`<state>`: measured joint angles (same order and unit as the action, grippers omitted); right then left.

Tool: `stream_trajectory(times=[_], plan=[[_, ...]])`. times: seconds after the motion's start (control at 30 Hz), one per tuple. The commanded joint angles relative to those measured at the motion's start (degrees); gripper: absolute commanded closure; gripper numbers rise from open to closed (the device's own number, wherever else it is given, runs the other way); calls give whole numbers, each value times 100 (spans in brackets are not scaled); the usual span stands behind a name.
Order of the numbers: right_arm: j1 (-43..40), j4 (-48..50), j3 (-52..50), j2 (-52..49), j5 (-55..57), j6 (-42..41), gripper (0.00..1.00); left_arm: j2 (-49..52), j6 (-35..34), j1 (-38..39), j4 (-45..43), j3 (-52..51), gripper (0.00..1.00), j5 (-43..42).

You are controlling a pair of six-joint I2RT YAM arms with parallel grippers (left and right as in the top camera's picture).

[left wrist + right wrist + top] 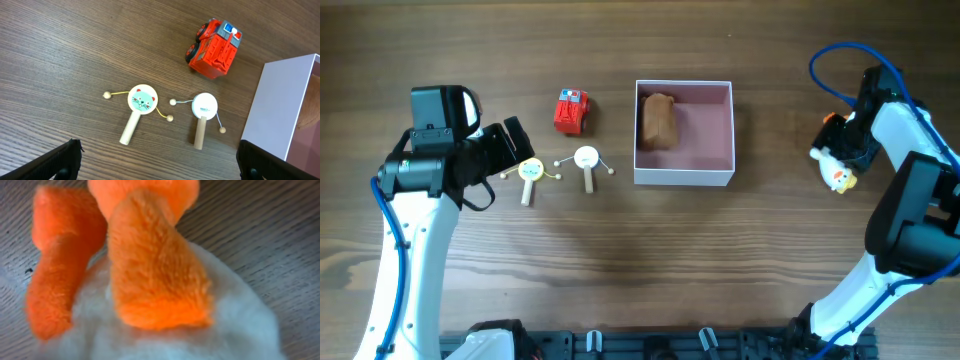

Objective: Pack container
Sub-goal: 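Move the right gripper to the white plush chicken and grasp it, then lift the chicken into the box and open the right gripper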

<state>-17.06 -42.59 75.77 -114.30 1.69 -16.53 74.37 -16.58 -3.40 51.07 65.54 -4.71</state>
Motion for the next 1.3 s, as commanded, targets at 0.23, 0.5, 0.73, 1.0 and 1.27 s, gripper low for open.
stream_trajectory(times=[0.23,0.5,0.73,1.0,1.27], plan=[[1738,-125,122,3091,-1123,-221,80,24,118,-37,2,101,0,31],[3807,487,-111,2328,-175,-1003,74,24,118,-37,2,101,0,31],[3901,1416,-111,284,-125,-887,74,24,118,-37,2,101,0,31],[3744,1473,87,431,4,470,36,24,118,-37,2,101,0,31],[3744,1362,229,2618,-173,450,29,24,120,-37,2,101,0,31]])
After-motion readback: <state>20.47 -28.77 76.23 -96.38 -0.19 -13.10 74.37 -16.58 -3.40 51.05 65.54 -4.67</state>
